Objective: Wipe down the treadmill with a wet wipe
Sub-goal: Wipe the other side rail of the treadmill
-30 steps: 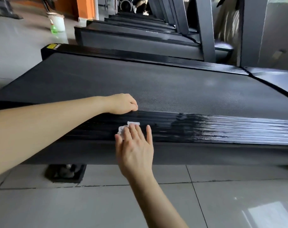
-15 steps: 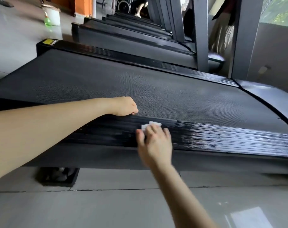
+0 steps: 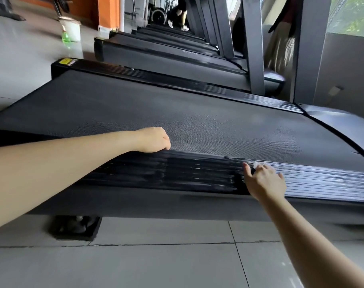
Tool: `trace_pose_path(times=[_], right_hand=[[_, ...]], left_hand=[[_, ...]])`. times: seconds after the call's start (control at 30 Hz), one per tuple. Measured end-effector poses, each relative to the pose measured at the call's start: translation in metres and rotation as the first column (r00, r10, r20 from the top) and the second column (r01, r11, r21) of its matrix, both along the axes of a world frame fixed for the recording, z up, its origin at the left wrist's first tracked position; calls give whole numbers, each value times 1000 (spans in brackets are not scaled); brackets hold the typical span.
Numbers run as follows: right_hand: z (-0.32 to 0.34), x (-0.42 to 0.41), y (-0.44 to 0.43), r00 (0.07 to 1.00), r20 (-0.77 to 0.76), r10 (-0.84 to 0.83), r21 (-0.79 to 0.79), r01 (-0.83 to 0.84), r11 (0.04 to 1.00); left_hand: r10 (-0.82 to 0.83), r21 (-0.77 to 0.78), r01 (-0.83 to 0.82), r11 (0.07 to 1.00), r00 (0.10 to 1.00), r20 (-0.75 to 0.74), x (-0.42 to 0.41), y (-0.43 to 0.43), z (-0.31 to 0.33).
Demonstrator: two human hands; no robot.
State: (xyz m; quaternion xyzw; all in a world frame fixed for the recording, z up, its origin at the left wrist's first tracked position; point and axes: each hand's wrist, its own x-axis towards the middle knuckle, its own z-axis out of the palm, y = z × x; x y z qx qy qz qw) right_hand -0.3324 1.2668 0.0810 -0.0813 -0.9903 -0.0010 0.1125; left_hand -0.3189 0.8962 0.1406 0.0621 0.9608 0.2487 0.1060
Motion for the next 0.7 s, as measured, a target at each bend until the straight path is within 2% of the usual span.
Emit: trace_pose_path(times=[0.07,0.17,0.23,0.33,0.4,0.47,0.53,0.63,0.7], right_hand=[[-2,0,-36,998,-21,62,-17,-62,998],[-6,13,-111,956,-72,283,-61,-288,956],[-10,23,-165,897,-68,437,-152,-442,884],[-6,36,-220,734,11,679,-255,-654,712],[1,35,-220,672,27,740,-270,-708,653],[2,31,-192,683,28,730,-238,-705,669],[0,23,-141,759,33,650,-172,-637,752],[10,15,-57,904,47,425,-138,-416,899],[20,15,-27,948,98,302,-100,-293,951]], left_hand=[[24,37,-25,999,1000,14,5,-3,1],[45,81,-46,996,999,21,5,-3,1],[79,91,-79,993,997,-2,0,-6,-3],[191,5,-190,982,981,-27,-6,-13,-10],[248,-46,-252,967,966,-68,-5,-14,-9],[258,-54,-265,963,960,-109,-1,-15,-7],[250,-20,-254,967,961,-119,3,-11,-6],[176,29,-173,984,976,-126,9,5,-6],[89,35,-85,996,984,-152,14,20,-4]])
